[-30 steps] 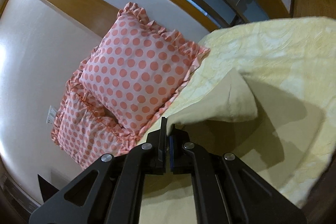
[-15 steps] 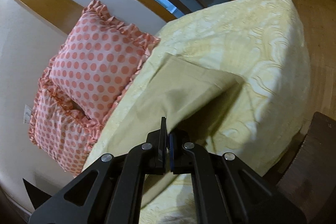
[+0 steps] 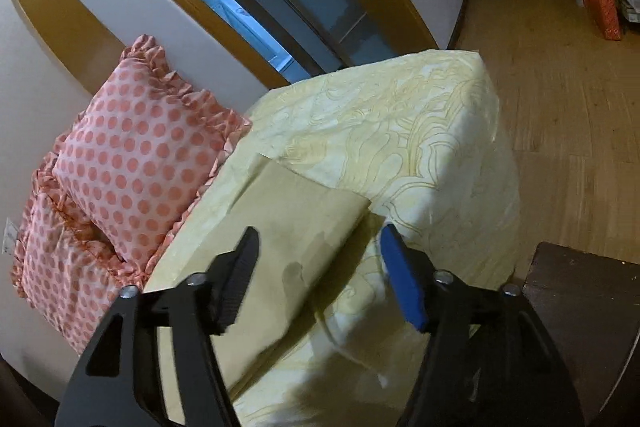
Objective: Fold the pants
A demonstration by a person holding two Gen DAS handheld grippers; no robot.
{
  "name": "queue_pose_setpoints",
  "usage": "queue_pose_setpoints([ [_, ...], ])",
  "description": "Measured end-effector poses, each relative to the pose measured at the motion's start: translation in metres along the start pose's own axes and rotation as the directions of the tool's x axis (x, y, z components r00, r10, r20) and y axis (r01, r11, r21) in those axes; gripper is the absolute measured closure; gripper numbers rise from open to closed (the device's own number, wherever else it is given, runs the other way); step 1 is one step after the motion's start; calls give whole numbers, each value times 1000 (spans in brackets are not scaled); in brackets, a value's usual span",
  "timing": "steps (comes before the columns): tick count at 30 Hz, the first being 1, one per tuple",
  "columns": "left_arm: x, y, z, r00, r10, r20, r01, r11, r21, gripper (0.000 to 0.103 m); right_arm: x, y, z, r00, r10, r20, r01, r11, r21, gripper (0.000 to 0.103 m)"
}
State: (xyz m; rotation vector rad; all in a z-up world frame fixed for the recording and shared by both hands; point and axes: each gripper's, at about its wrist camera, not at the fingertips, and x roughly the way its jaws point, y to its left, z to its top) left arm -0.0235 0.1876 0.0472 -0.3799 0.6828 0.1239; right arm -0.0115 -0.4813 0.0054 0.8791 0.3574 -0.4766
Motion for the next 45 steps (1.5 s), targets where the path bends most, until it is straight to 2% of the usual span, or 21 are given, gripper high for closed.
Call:
queue_pose_setpoints([
  [5,-32,3,10,986,69,152,-70,998,-4,41,12,29,-21,1000,1,-23,-5,984,-176,51],
  [8,-31,6,14,984,71,166,-70,997,-13,35,26,32,-23,999,27,-38,-34,979,-202,91],
  [9,-27,10,15,985,78,155,-76,997,-20,35,29,30,-22,998,42,-39,-49,978,-202,95],
  [12,-17,26,15,988,92,124,-84,994,-64,35,25,50,-18,995,99,-23,-101,955,-278,97],
  [15,-9,48,14,988,117,105,-101,984,-148,35,12,111,-25,962,260,-81,-270,880,-391,97],
  [18,-6,65,12,986,136,101,-111,970,-216,34,-4,186,-57,881,425,-208,-470,738,-484,97],
  [21,-7,77,9,981,161,112,-129,958,-255,32,-23,262,-130,746,516,-421,-661,500,-559,97],
  [22,-8,80,9,978,172,116,-137,956,-261,31,-28,286,-168,696,497,-518,-713,398,-577,96],
  [24,-9,85,7,975,183,127,-145,953,-265,29,-30,308,-228,651,389,-651,-756,255,-603,93],
  [25,-9,88,7,973,190,128,-152,954,-258,27,-31,313,-264,621,295,-726,-782,176,-598,85],
  [26,-8,89,7,973,192,129,-156,957,-246,26,-32,311,-290,595,218,-774,-804,128,-581,79],
  [28,-6,91,9,973,193,129,-161,961,-225,25,-40,301,-312,558,174,-811,-829,85,-552,54],
  [31,-2,97,11,976,169,134,-136,966,-222,25,-48,292,-302,546,228,-806,-837,108,-537,27],
  [33,0,102,13,978,153,142,-117,966,-232,25,-47,289,-282,533,307,-788,-846,158,-510,27],
  [36,5,110,16,981,138,139,-98,961,-257,25,-25,284,-262,603,336,-723,-796,298,-526,28],
  [37,8,112,16,983,132,131,-94,960,-263,25,-16,282,-262,582,316,-749,-809,326,-490,28],
  [38,11,114,17,984,129,124,-91,959,-269,25,-6,278,-264,538,298,-788,-830,353,-433,28],
  [39,11,114,18,983,128,132,-89,960,-265,24,0,275,-265,541,284,-792,-823,372,-429,28],
  [40,13,114,19,983,128,129,-91,961,-260,24,2,272,-264,576,273,-771,-799,386,-460,28],
  [41,16,113,21,984,126,124,-91,963,-254,24,0,270,-263,587,284,-758,-792,395,-465,28],
  [45,28,107,31,987,127,104,-102,971,-215,16,8,268,-256,579,301,-757,-793,423,-438,27],
])
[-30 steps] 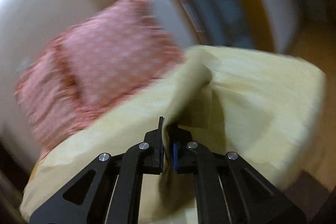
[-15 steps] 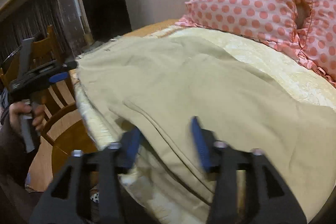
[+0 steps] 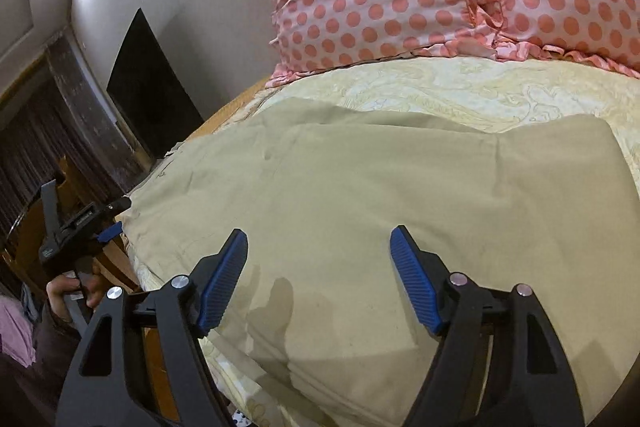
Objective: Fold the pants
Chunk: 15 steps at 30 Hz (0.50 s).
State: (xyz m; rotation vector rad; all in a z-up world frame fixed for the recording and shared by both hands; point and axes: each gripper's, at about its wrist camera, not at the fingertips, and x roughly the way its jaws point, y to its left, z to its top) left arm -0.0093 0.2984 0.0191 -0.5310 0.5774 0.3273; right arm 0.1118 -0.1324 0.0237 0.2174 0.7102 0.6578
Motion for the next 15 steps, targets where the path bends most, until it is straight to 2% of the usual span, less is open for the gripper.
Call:
queue_pose_setpoints([
  [1,3,-2,2,1000,-2,-12,2,1000,1,12,1,2,-3,1000,0,-1,0,1000,0,27],
  [3,8,-5,7,999,-15,-39,15,1000,-12,12,4,4,-5,1000,2,2,-2,1000,-1,24],
  [5,12,-4,12,996,-60,-61,56,996,-74,13,2,12,-12,1000,4,11,-4,1000,-3,22],
  [6,13,-1,14,995,-78,-64,70,990,-119,16,3,13,-12,1000,6,15,-6,1000,-2,20],
  [7,15,2,17,992,-103,-71,90,982,-166,24,3,13,-12,1000,6,18,-6,1000,-1,20],
  [8,16,7,19,990,-118,-75,100,973,-206,27,6,14,-11,1000,7,18,-7,1000,-3,20],
  [10,19,25,23,985,-156,-72,123,933,-337,52,4,14,-13,1000,19,18,-19,1000,-1,20],
  [11,22,35,24,983,-172,-71,130,907,-401,58,4,13,-13,999,27,21,-27,1000,4,20],
  [12,25,48,23,980,-189,-57,140,870,-473,78,2,13,-14,999,34,23,-34,999,8,20],
  [13,28,56,21,979,-196,-53,142,847,-512,90,1,13,-14,999,40,25,-40,999,9,20],
  [14,32,60,20,976,-210,-50,152,832,-534,91,-1,13,-15,998,49,26,-50,999,11,20],
  [15,34,59,21,978,-201,-50,145,839,-525,93,-4,12,-16,998,61,26,-61,998,13,20],
])
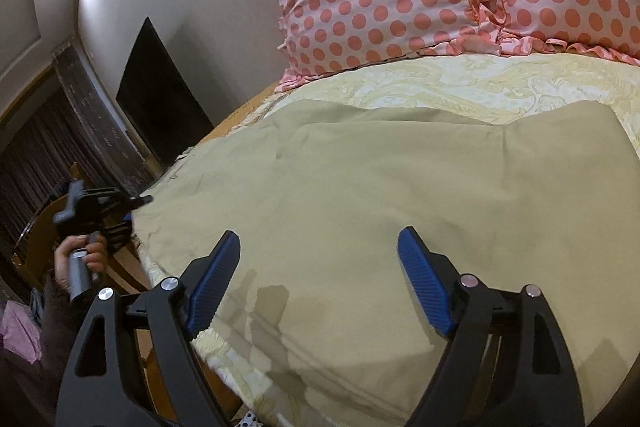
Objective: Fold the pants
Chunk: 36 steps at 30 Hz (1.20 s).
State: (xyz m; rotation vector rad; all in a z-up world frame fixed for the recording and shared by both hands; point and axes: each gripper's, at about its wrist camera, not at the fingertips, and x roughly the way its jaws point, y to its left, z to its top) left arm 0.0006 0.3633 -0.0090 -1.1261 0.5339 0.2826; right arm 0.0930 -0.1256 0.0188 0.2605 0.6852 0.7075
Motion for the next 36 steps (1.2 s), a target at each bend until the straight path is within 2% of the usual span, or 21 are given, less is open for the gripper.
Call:
queue_pose_setpoints([
  [2,-1,-24,-4,996,81,36,-84,989,122,94,-5,-1,-1,1000,15,5,-16,1000,5,20],
  [4,-7,-65,-10,989,114,95,-136,952,274,94,-15,-5,0,999,27,22,-28,1000,13,20],
  [6,-13,-111,-19,986,101,136,-148,903,404,95,-27,-11,1,998,30,47,-31,999,23,20],
  [8,-16,-159,-38,983,74,166,-154,826,542,95,-44,-22,4,996,9,87,-13,999,41,20],
  [11,-13,-241,-102,990,-13,143,-104,622,776,95,-76,-45,8,985,-52,162,38,995,93,19],
  [13,-10,-286,-176,995,-91,29,11,407,914,95,-101,-64,10,969,-115,219,83,985,151,19],
  [14,-9,-293,-199,994,-106,-17,52,340,939,95,-113,-74,10,959,-146,244,102,978,182,18],
  [15,-7,-301,-237,989,-109,-101,124,231,965,94,-128,-85,9,946,-180,271,120,967,224,17],
  [18,11,-284,-337,952,-7,-305,304,-23,952,94,-155,-112,5,931,-205,301,99,938,332,14],
  [20,22,-265,-370,933,65,-355,360,-101,927,94,-169,-133,0,933,-195,303,52,905,422,14],
  [21,27,-253,-382,922,102,-374,384,-119,916,94,-172,-142,-1,938,-175,299,22,891,454,14],
  [22,31,-248,-386,915,119,-385,398,-115,910,93,-172,-146,-1,943,-156,293,-1,882,472,14],
  [25,28,-240,-384,923,99,-372,382,-101,919,93,-159,-158,6,966,-72,249,-69,856,513,14],
  [26,28,-241,-386,922,97,-375,384,-96,918,92,-152,-159,9,973,-64,220,-60,854,516,14],
  [28,22,-242,-381,904,103,-415,422,-62,905,78,-131,-158,17,987,-92,132,15,870,492,15],
  [29,17,-241,-374,891,93,-445,450,-41,892,76,-121,-157,19,990,-105,92,49,879,475,17],
  [31,3,-244,-354,869,49,-492,492,23,870,60,-96,-154,23,995,-96,9,82,893,443,26],
  [32,4,-251,-340,869,20,-494,492,64,868,55,-91,-149,25,991,-136,-13,130,908,399,27],
  [34,9,-252,-293,905,-26,-425,422,180,888,43,-80,-143,28,987,-153,-41,157,923,352,37],
  [35,16,-252,-276,920,-25,-392,387,225,894,43,-77,-142,28,986,-159,-43,165,926,341,37],
  [36,33,-250,-249,935,-1,-355,339,297,893,42,-74,-137,30,984,-174,-45,180,936,301,39],
])
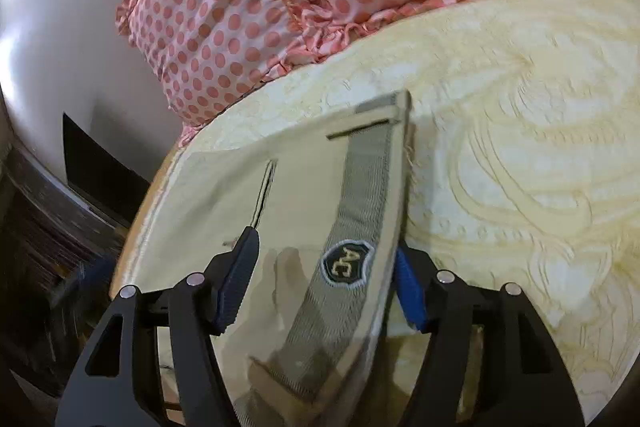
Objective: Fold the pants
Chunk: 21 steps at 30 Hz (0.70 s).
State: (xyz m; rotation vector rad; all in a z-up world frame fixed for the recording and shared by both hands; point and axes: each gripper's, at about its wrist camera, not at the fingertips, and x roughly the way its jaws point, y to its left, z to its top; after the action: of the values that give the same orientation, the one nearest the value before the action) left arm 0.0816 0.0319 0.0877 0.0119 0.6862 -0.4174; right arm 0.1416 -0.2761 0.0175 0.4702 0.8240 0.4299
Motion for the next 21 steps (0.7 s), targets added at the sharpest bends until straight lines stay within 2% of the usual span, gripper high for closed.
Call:
queue_pose_setpoints([
  [3,30,68,10,994,58,-96,-73,985,-154,42,4,1,0,1000,-17,6,17,999,-43,42],
  [5,46,90,12,986,76,-146,-105,974,-200,43,7,0,1,1000,-21,6,21,998,-56,46],
  [6,56,101,12,984,52,-170,-92,968,-235,43,8,1,2,1000,-27,1,27,997,-73,53],
  [7,61,105,11,983,35,-180,-81,963,-256,43,9,4,1,999,-37,0,36,994,-101,56],
  [9,69,109,9,979,-42,-200,-17,958,-285,43,10,4,3,1000,-28,-6,27,993,-113,57],
  [12,80,104,9,973,-69,-221,8,964,-266,37,13,-1,6,1000,-6,-31,4,996,-87,58],
  [13,82,104,11,972,-79,-221,18,964,-264,51,13,-1,8,999,1,-42,-5,996,-93,73],
  [14,83,106,13,972,-79,-223,16,962,-272,67,15,-2,9,998,21,-54,-26,996,-89,79],
  [15,83,110,15,969,-112,-219,45,956,-290,86,14,-4,11,996,62,-67,-67,996,-66,86],
  [16,85,114,20,965,-144,-218,73,949,-307,89,12,-8,16,990,118,-73,-121,992,-28,87],
  [17,85,113,23,965,-145,-218,77,953,-294,90,11,-9,23,985,158,-75,-160,987,-10,88],
  [19,88,104,32,969,-100,-226,46,972,-231,91,12,-6,36,982,172,-72,-174,985,-20,89],
  [21,98,99,46,972,-70,-223,25,980,-198,91,16,-1,57,989,142,-45,-145,988,-61,89],
])
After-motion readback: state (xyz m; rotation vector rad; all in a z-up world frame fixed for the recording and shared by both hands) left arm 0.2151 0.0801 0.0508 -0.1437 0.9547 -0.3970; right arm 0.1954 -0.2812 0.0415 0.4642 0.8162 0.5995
